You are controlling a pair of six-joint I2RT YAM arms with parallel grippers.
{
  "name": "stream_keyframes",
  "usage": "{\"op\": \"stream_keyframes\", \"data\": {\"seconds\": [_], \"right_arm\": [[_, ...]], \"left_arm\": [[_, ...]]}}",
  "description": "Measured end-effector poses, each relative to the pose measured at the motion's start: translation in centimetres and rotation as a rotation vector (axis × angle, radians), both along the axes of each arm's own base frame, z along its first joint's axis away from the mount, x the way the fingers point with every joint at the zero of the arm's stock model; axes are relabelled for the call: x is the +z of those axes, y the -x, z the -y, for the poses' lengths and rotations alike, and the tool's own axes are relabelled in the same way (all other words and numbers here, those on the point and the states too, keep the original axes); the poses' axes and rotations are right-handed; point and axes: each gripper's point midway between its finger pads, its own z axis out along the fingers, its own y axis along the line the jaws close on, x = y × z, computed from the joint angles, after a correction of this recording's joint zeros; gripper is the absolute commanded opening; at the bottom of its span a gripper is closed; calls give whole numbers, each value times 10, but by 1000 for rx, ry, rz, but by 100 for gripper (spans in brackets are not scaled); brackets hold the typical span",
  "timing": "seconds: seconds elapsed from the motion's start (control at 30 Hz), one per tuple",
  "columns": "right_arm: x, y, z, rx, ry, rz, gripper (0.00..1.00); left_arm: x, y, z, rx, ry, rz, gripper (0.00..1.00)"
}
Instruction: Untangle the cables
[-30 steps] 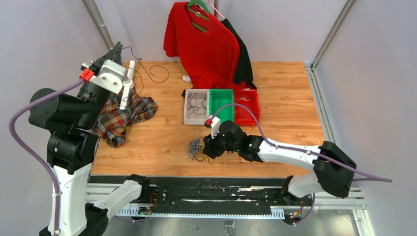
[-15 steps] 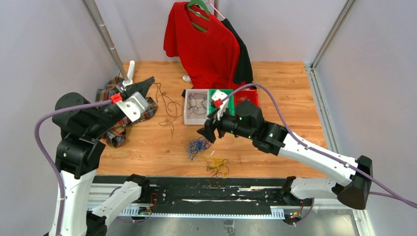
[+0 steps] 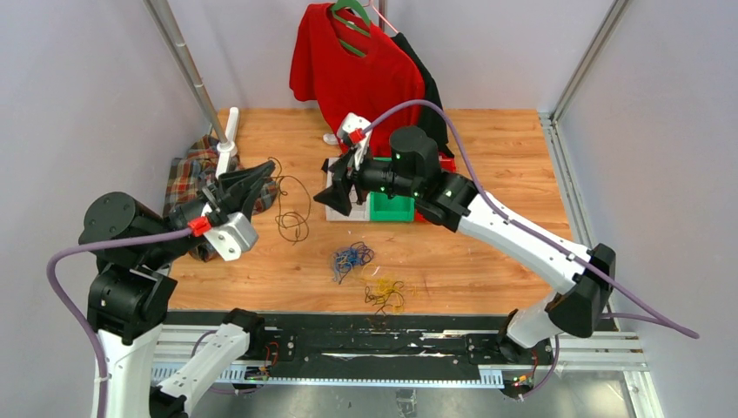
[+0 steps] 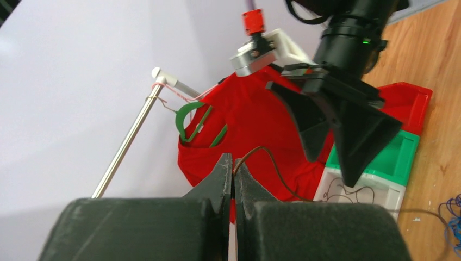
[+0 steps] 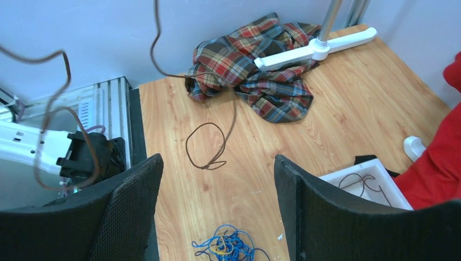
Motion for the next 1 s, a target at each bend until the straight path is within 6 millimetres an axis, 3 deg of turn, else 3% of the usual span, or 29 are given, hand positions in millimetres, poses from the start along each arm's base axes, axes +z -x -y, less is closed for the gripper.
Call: {"op": "stream_keyframes", "data": {"seconds": [0.17,0.3,0.57,0.67,0.87,1.0], "right_arm": [[13,-14,-9,55,-46,-36,75],[21,-14,-25,125,-86,-69,75],[-26,-20,-58,180,-78,-275,75],[-34,-17,-65,209,-89,-334,74],[-32,-10,-67,243,-121,-376,62],[-40,-6,-63,242,-118,-401,42]], "left_arm": [[-7,14,5,-56,-58,59,1],[-4,24,6,-86,-90,119,1],[-4,38,3,-90,-170,268,1],[-6,41,2,-83,-203,319,1],[-16,39,1,-75,-261,378,1],[-27,35,2,-72,-305,408,0]]}}
